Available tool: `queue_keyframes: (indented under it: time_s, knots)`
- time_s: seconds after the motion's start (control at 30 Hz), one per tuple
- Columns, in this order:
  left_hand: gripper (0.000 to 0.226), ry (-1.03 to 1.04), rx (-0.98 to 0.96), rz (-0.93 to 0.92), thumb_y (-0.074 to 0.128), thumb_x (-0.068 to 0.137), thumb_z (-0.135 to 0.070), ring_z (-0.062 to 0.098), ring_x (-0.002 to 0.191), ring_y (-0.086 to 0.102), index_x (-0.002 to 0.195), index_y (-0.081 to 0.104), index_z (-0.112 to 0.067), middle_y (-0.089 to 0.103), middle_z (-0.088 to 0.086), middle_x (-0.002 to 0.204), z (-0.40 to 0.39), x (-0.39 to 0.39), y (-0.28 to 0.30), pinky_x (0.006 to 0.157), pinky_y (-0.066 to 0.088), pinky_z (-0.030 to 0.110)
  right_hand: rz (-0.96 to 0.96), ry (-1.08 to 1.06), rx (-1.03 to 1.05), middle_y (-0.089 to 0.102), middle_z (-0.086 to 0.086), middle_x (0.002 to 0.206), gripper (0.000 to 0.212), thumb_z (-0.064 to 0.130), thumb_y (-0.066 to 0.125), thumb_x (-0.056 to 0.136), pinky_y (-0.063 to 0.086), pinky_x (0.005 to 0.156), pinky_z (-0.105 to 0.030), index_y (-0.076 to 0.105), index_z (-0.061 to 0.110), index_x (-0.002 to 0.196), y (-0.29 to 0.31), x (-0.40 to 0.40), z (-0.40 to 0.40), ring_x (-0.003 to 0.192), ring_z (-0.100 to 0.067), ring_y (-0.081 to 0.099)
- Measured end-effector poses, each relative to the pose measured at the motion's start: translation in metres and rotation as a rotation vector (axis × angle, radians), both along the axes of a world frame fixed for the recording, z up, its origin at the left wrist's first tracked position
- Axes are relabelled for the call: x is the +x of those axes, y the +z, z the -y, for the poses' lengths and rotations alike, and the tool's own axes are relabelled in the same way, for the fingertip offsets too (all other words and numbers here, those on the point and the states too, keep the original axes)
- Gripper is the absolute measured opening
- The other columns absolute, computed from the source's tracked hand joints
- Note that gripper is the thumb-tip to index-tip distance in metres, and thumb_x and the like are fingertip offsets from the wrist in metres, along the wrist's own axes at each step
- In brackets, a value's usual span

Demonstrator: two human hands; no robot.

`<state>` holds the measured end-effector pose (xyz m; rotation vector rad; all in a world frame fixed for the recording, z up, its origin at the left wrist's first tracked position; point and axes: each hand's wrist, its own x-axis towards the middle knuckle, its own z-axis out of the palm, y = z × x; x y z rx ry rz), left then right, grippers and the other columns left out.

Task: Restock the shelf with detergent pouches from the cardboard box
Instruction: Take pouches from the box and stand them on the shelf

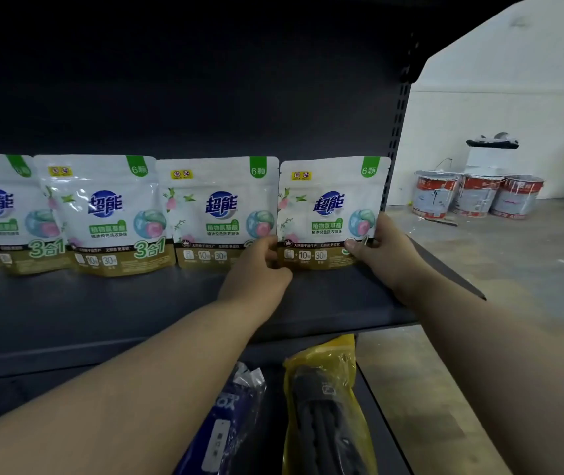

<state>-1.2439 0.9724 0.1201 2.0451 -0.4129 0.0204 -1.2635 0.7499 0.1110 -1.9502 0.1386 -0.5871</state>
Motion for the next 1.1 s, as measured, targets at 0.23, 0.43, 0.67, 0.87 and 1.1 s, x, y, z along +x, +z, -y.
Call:
queue_keyframes:
  time_s: [0.23,0.43,0.67,0.87,1.1]
  knots:
    - [0.054,0.059,0.004,0.006,0.060,0.084,-0.024,0.014,0.105,0.059,0.135,0.044,-0.036,0.057,-0.013,0.119,0.0027,-0.0027,-0.0013,0.094,0.051,0.045,-0.075,-0.014,-0.048,0.072,0.007,0.113,0.049,0.010,0.076,0.076,0.057,0.092,-0.047,0.050,0.025,0.114,-0.0034,0.0035,0.0031,0.104,-0.015,0.069]
    - [0.057,0.102,0.021,0.015,0.060,0.084,-0.026,0.015,0.107,0.059,0.137,0.041,-0.035,0.056,-0.012,0.125,0.0041,-0.0016,-0.0047,0.095,0.050,0.044,-0.071,-0.058,-0.121,0.072,0.008,0.110,0.047,0.021,0.079,0.074,0.057,0.092,-0.046,0.050,0.026,0.111,-0.0024,0.0024,-0.0012,0.100,-0.013,0.070]
    - [0.054,0.129,0.040,0.044,0.061,0.088,-0.021,0.016,0.105,0.057,0.136,0.042,-0.035,0.056,-0.013,0.116,0.0056,-0.0070,-0.0024,0.098,0.048,0.047,-0.057,-0.034,-0.067,0.074,0.005,0.108,0.046,0.021,0.078,0.075,0.058,0.090,-0.046,0.050,0.023,0.111,-0.0047,0.0017,0.0013,0.099,-0.015,0.071]
    - [0.056,0.119,0.021,0.048,0.059,0.087,-0.020,0.016,0.104,0.058,0.138,0.042,-0.035,0.058,-0.011,0.122,0.0043,-0.0057,-0.0034,0.090,0.049,0.039,-0.071,-0.060,-0.105,0.073,0.006,0.109,0.043,0.023,0.077,0.077,0.057,0.091,-0.046,0.050,0.025,0.111,-0.0058,0.0047,0.0033,0.099,-0.014,0.071]
    - [0.053,0.119,0.010,0.061,0.057,0.089,-0.018,0.014,0.102,0.056,0.138,0.042,-0.032,0.058,-0.009,0.122,0.0017,-0.0049,-0.0038,0.082,0.043,0.032,-0.081,-0.081,-0.082,0.073,0.007,0.107,0.050,0.033,0.082,0.073,0.058,0.090,-0.046,0.050,0.024,0.110,-0.0035,0.0020,-0.0001,0.097,-0.014,0.070]
